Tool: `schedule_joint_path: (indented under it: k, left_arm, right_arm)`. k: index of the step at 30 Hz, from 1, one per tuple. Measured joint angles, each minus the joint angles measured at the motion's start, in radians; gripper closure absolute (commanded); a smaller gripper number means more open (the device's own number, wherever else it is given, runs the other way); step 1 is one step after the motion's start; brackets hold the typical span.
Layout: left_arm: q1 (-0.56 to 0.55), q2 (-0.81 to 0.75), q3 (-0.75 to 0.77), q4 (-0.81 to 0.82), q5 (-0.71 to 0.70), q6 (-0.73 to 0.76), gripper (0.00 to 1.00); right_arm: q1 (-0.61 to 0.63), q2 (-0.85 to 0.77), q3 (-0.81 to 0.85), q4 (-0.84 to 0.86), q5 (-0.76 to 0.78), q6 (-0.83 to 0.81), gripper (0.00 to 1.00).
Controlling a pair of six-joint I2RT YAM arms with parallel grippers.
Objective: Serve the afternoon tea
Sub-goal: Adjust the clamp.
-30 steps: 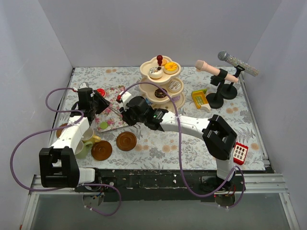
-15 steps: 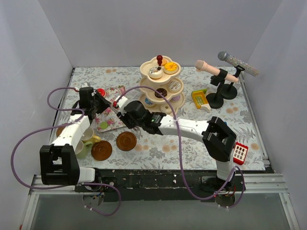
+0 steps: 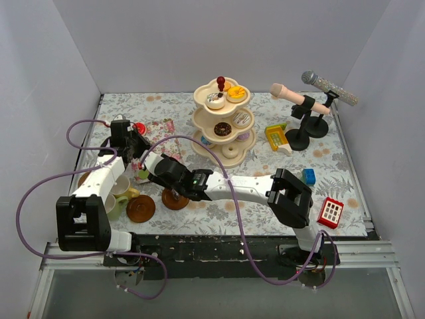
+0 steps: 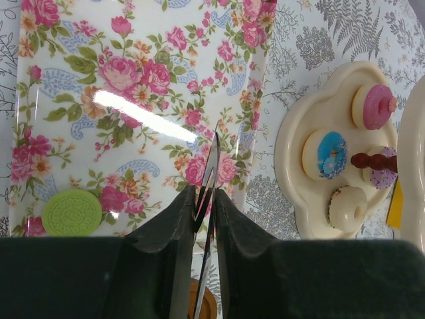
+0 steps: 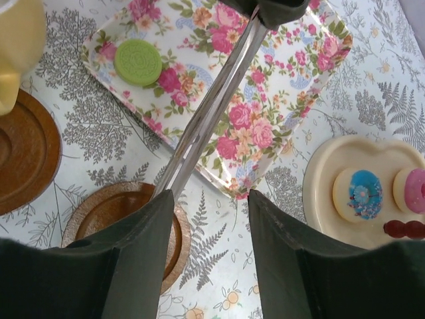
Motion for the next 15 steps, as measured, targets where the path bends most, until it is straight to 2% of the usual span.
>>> schedule_joint_path:
  k: [1, 2, 4, 8, 15]
  left_arm:
    - [0.0, 0.0, 0.001, 0.0, 0.0, 0.0, 1.0]
    - [0.0, 0.0, 0.002, -0.001, 0.0, 0.0, 1.0]
    - [0.0, 0.001, 0.004, -0.005, 0.0, -0.002, 1.0]
    - [0.0, 0.019, 0.026, -0.013, 0.0, -0.008, 1.0]
    - [0.0, 0.036, 0.042, -0.029, 0.002, -0.019, 1.0]
  right_arm:
    - [0.006, 0.003, 0.0, -0.007, 0.012, 0.008, 0.4]
    - [0.01, 0.004, -0.001, -0.012, 0.019, 0.018, 0.33]
    - [0.015, 0.004, -0.003, -0.008, 0.029, 0.048, 0.14]
    - [0.024, 0.006, -0.013, -0.002, 0.044, 0.077, 0.14]
    - [0.05, 0.091, 0.035, 0.005, 0.101, 0.078, 0.21]
